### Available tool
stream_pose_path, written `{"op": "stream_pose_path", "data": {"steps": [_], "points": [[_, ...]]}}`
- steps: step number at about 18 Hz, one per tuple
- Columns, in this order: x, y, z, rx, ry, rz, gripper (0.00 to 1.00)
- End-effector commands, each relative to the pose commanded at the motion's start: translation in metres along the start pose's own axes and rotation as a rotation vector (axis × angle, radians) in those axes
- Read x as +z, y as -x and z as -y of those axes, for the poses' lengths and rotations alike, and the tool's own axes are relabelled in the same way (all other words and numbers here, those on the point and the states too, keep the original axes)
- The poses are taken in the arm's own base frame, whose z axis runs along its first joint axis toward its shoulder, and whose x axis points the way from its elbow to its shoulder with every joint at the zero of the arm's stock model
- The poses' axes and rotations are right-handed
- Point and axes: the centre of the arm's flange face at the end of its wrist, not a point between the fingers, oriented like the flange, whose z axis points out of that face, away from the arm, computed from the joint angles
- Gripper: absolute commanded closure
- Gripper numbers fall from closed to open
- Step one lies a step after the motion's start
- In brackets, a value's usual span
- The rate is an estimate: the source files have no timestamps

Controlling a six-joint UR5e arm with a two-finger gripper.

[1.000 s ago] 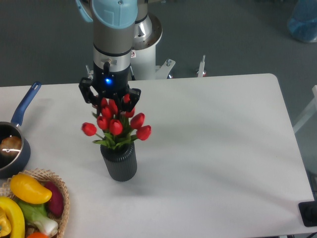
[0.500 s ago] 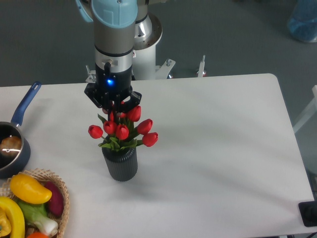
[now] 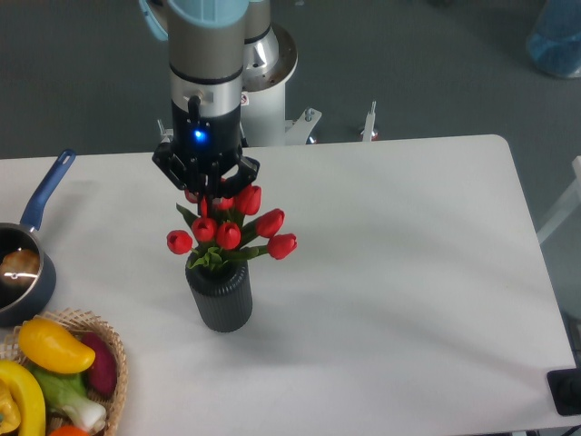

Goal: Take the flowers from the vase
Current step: 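Lift the gripped tulips straight up out of the grey vase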

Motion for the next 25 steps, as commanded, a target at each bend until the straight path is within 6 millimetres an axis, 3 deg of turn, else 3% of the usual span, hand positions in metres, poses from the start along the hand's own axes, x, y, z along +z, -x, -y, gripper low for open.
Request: {"op": "stream_pose_path", "data": {"steps": [12,18,25], "points": [[-0.063,0.012,0.007,0.007,-0.105,0.063,1.0],[-0.101,0.011,-0.003,-0.003,-0.162,0.097,1.0],[-0.121,0.017,-0.013,-0.022,-0.189,0.123,1.0]]}}
